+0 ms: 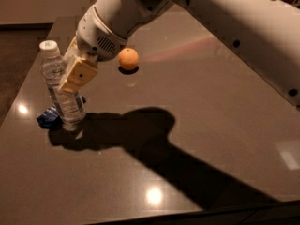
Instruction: Move blue plastic bottle near rxbar blueberry
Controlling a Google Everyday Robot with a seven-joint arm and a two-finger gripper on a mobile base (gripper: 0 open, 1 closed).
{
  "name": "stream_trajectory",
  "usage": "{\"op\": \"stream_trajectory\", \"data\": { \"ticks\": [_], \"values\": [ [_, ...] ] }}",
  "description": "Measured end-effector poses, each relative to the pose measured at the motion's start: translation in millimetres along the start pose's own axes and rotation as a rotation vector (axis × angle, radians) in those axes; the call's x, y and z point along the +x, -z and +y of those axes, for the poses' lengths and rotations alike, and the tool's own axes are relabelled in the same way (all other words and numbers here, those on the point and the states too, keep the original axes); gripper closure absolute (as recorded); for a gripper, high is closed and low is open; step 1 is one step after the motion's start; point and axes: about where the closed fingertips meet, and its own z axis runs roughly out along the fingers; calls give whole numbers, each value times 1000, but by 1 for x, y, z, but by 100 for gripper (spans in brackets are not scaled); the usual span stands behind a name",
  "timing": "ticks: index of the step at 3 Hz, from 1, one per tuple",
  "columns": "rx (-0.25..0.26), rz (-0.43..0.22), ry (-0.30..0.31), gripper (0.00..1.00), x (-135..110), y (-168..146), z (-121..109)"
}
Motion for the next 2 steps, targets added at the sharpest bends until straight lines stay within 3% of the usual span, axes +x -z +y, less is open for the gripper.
{"op": "stream_trajectory", "data": {
  "ticks": [2],
  "values": [
    [-51, 38, 6, 100, 11, -10, -2]
  ]
}}
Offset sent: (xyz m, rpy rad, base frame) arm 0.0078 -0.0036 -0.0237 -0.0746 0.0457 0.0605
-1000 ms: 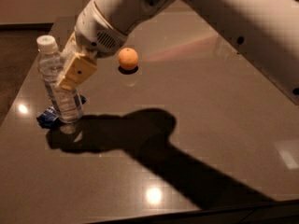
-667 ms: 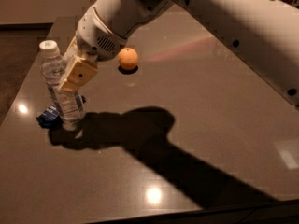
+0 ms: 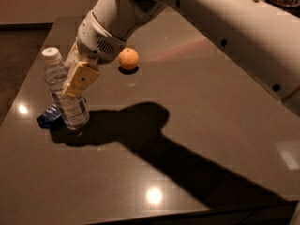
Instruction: Move blue plastic bottle near rxbar blueberry
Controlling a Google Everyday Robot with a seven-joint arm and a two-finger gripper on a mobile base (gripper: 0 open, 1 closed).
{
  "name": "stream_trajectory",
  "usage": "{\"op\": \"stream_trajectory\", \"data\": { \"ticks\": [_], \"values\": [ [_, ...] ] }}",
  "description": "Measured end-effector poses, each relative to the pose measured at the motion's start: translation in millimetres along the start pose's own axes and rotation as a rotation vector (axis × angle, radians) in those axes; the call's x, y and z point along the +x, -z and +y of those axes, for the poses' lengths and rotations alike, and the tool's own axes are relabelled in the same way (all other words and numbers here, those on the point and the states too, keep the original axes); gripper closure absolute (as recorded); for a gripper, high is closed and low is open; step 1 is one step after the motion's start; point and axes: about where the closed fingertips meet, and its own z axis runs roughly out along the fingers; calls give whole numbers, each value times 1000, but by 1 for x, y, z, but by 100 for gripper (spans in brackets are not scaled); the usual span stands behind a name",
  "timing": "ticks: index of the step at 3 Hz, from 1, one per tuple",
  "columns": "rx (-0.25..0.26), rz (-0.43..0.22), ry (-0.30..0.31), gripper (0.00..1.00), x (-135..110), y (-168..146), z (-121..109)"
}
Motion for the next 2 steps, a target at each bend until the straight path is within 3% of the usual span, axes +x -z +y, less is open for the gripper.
{"op": "stream_trajectory", "data": {
  "ticks": [2],
  "values": [
    [-13, 2, -6, 60, 3, -3, 1]
  ]
}}
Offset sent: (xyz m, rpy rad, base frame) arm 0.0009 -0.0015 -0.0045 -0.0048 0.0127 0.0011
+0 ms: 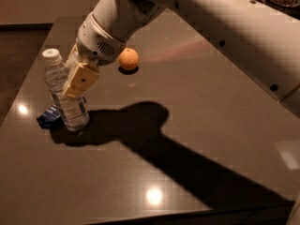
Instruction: Move blue plastic bottle near rxbar blueberry
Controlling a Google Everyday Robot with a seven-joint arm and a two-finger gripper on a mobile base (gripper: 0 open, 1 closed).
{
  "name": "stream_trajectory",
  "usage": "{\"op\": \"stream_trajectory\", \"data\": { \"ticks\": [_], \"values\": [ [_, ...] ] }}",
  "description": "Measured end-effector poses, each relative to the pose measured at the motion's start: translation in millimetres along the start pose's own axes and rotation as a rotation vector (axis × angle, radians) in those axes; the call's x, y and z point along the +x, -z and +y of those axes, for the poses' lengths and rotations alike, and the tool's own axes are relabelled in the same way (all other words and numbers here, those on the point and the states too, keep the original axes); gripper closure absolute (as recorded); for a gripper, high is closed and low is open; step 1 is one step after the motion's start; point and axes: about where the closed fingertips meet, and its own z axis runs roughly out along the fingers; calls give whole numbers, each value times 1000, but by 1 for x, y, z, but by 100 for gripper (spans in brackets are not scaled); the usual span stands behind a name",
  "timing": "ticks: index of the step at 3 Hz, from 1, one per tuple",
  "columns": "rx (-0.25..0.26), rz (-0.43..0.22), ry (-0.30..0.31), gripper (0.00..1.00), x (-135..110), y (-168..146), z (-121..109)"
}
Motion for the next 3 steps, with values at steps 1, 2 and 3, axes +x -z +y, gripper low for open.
{"op": "stream_trajectory", "data": {
  "ticks": [1, 2, 3],
  "values": [
    [-1, 0, 3, 37, -2, -1, 1],
    [-2, 1, 6, 13, -3, -1, 2],
    [-3, 1, 9, 0, -5, -2, 3]
  ]
}}
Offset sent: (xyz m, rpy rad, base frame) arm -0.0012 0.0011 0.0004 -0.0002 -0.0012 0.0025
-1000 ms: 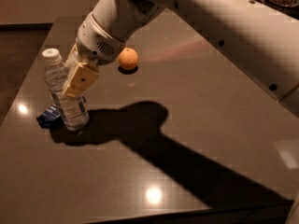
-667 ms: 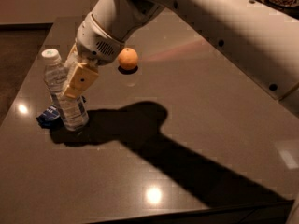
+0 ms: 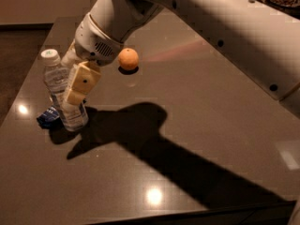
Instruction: Move blue plastic bottle near rxbar blueberry
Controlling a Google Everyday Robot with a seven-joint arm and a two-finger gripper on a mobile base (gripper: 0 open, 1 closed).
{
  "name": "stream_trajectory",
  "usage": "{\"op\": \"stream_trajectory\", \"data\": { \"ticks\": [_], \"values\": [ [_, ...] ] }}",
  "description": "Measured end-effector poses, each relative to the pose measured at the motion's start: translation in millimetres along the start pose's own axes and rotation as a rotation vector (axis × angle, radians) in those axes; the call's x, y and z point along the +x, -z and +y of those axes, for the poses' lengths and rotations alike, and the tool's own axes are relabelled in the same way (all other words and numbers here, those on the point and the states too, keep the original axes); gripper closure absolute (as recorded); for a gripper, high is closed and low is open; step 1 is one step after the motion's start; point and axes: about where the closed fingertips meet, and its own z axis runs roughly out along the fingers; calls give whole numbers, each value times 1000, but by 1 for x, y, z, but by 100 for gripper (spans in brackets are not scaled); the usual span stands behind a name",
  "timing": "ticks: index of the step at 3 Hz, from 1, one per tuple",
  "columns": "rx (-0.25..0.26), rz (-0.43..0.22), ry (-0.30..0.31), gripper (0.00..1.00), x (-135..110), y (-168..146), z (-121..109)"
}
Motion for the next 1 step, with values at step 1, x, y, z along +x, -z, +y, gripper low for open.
{"op": "stream_trajectory", "data": {
  "ticks": [1],
  "values": [
    [0, 0, 0, 0, 0, 0, 0]
  ]
}}
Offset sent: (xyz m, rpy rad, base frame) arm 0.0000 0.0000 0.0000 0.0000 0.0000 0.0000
